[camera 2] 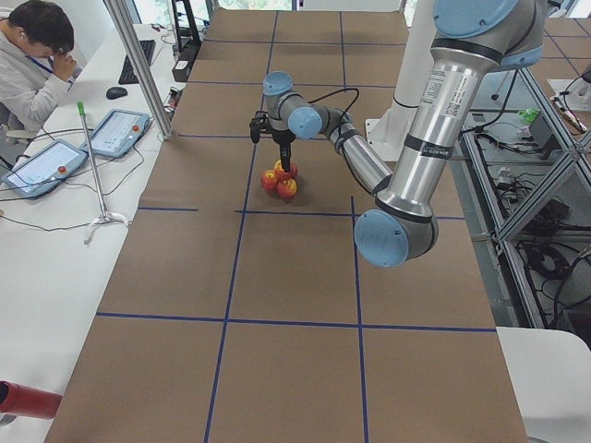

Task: Stack apples
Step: 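Open the left gripper and raise it away from the stacked apples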

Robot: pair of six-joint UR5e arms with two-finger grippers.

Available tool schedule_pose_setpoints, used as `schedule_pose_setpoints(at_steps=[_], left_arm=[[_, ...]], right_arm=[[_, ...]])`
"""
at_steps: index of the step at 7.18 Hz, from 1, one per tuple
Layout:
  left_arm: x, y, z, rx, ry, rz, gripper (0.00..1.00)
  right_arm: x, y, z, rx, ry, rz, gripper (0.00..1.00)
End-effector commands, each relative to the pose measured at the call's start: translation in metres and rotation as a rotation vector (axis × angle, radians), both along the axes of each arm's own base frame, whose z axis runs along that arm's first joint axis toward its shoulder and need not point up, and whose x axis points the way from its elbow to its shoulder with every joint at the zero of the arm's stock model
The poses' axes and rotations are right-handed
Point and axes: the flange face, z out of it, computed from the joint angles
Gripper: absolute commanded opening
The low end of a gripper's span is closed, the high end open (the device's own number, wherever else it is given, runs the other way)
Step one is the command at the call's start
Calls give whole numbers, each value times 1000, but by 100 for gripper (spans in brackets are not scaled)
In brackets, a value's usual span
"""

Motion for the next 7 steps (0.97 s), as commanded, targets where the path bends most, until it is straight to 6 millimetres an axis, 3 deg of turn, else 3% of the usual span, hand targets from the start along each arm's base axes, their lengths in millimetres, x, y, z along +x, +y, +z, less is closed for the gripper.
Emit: schedule_pose_setpoints(at_steps=[1,4,5,7], left_arm=[[-76,-9,43,71,-50,24,100],[-174,-9,129,177,-91,135,100],[-227,-15,161,202,-76,143,100],[-315,-11,247,236,-90,173,100]], right_arm=[[0,0,0,0,0,0,100],[0,0,0,0,0,0,100],[0,0,0,0,0,0,100],[0,0,0,0,0,0,100]])
